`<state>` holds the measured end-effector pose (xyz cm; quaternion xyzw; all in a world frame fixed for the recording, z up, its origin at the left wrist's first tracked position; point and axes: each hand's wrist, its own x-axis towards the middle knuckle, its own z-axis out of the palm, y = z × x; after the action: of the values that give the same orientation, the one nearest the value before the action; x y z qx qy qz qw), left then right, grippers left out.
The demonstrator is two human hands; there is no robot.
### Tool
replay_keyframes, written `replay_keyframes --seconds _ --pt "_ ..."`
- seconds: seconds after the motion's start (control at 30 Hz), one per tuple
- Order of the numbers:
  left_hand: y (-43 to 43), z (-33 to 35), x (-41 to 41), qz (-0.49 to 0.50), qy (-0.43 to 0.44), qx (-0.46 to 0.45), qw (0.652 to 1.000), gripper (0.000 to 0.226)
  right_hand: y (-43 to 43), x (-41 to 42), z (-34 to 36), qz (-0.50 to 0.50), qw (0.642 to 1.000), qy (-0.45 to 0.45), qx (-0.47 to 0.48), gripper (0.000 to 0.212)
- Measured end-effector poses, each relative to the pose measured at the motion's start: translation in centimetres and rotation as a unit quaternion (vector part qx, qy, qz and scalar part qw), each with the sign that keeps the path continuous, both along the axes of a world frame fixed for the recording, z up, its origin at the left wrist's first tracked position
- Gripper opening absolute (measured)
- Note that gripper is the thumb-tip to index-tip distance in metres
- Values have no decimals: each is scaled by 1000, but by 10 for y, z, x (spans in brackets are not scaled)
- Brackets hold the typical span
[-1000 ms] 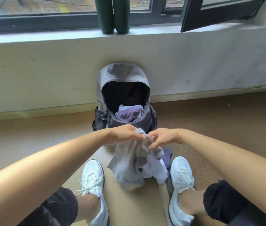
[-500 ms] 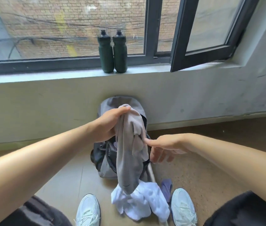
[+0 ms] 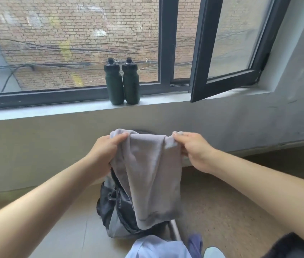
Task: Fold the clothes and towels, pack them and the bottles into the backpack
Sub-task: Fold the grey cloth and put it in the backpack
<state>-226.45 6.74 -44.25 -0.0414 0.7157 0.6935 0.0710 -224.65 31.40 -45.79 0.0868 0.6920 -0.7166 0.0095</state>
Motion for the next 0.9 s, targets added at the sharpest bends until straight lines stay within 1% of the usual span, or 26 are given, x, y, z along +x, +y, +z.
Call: replay_keyframes --seconds 0.07,0.1,0.23,0.3,0.33,0.37,0.43,0.47,0.53,0.57,0.63,0.7,0.77,0.83,0.9 --pt "-10 -8 -8 40 -9 -39 998 21 11 -7 -2 -28 999 -10 26 26" --pt "-15 -12 -12 51 -14 -57 997 21 15 -9 -2 -44 999 -12 23 25" --pt "-31 -22 -22 52 -25 -130 990 28 26 -17 1 -84 996 15 -7 14" --pt "-34 -24 -23 53 -35 -131 989 37 29 -20 0 -78 997 21 1 17" --pt "-35 -24 -22 56 -36 -125 990 40 30 -19 -2 -71 996 28 49 23" --pt "-35 -24 -21 56 -36 -116 991 41 31 -18 -4 -63 988 37 133 30" --pt "-34 -21 -20 39 -35 -66 996 33 33 -16 -6 -55 946 49 315 38" --pt "-31 -18 -18 18 -37 -23 999 26 34 -15 -7 -61 925 45 372 37" --pt "-22 -11 -11 -33 -35 49 998 22 34 -13 -2 -82 901 51 423 25" --pt "-15 -7 -6 -58 -29 66 996 23 32 -10 3 -85 896 64 431 20" --pt "1 2 6 -102 -15 87 991 29 23 -3 12 -50 906 91 410 17" --pt "16 10 15 -126 -1 106 986 39 5 8 18 29 926 98 364 18" --pt "26 15 20 -137 28 126 982 47 -16 17 18 88 938 90 322 27" --pt "33 18 23 -135 72 117 981 49 -31 20 13 96 940 78 317 39" --pt "38 19 25 -111 123 75 983 46 -35 15 5 62 930 75 355 35"
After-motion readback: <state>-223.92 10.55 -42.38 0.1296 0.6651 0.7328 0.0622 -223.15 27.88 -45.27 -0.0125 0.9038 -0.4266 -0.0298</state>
